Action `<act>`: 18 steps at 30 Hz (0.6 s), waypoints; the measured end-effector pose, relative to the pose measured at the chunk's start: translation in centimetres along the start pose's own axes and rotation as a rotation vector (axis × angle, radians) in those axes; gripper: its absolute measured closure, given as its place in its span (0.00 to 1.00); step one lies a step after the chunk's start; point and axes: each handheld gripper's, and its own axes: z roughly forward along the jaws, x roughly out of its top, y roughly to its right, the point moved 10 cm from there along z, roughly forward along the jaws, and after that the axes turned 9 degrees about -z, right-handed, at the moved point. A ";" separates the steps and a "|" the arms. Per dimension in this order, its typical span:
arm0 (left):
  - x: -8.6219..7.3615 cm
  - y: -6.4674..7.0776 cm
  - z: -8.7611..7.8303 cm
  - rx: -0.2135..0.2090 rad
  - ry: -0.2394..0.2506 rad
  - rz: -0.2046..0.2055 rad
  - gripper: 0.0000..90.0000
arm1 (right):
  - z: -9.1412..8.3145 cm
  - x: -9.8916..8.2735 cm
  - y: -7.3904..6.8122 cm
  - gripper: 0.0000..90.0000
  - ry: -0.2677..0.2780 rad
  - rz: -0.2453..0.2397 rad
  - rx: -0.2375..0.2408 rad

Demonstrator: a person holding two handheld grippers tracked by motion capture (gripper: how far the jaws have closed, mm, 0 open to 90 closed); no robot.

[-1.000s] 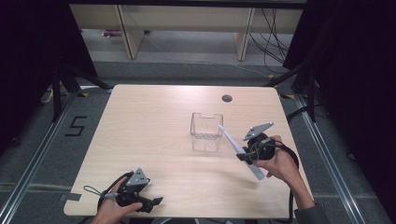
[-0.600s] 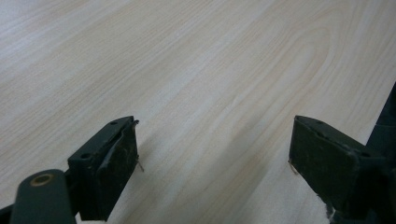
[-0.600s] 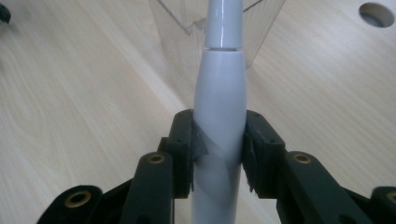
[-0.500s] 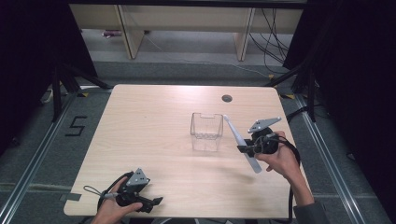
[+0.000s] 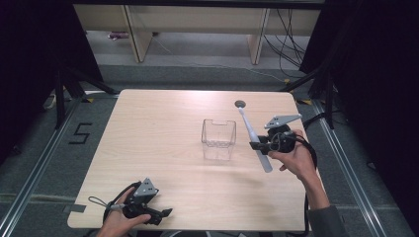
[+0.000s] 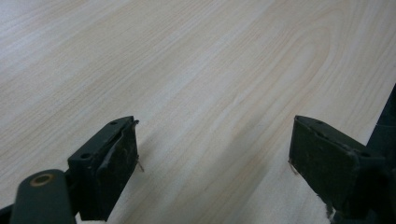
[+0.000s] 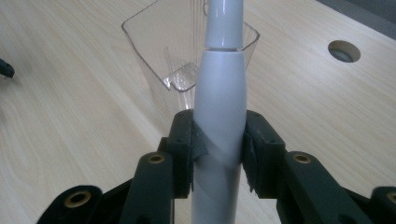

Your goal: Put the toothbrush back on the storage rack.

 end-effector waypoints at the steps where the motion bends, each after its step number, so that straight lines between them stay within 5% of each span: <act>1: 0.0 0.0 0.0 0.000 0.000 0.000 0.17 | 0.1 0.4 0.1 0.74 0.022 0.018 -0.010; 13: -0.1 0.2 0.0 -0.008 -0.001 -0.011 0.16 | 0.2 2.6 0.3 0.74 0.104 0.075 0.012; 18: -0.1 0.2 0.0 -0.008 -0.002 -0.010 0.17 | 0.4 3.8 0.6 0.74 0.139 0.047 0.012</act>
